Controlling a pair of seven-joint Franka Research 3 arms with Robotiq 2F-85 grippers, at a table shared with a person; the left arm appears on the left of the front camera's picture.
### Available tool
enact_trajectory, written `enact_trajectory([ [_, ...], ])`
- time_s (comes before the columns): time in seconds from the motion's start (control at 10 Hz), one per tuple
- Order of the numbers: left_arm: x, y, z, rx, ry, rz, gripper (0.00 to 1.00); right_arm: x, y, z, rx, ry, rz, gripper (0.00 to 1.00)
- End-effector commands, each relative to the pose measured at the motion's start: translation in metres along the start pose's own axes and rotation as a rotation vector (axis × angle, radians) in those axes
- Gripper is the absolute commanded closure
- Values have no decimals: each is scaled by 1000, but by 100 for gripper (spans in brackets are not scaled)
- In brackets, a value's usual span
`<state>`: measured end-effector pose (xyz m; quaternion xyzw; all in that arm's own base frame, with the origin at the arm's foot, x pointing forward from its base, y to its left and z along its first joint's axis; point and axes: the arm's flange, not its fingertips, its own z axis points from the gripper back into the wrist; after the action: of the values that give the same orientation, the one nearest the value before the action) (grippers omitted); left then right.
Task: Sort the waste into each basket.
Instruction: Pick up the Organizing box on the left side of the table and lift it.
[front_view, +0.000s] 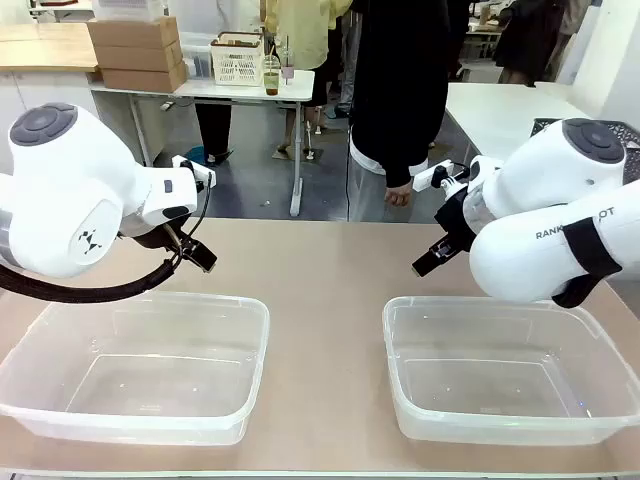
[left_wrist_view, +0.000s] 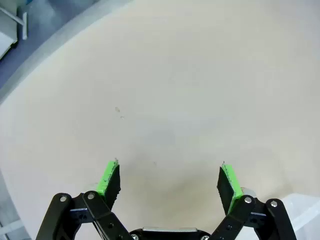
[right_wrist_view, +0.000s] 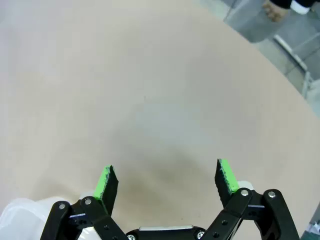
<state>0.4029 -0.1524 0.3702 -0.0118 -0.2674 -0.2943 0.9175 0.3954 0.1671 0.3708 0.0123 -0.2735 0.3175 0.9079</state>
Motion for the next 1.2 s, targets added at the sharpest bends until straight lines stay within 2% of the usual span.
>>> enact_trajectory([
  [0.0, 0, 0, 0, 0, 0, 0, 0, 0, 0, 0, 0, 0, 0, 0],
  [1.1, 0, 0, 0, 0, 0, 0, 0, 0, 0, 0, 0, 0, 0, 0],
])
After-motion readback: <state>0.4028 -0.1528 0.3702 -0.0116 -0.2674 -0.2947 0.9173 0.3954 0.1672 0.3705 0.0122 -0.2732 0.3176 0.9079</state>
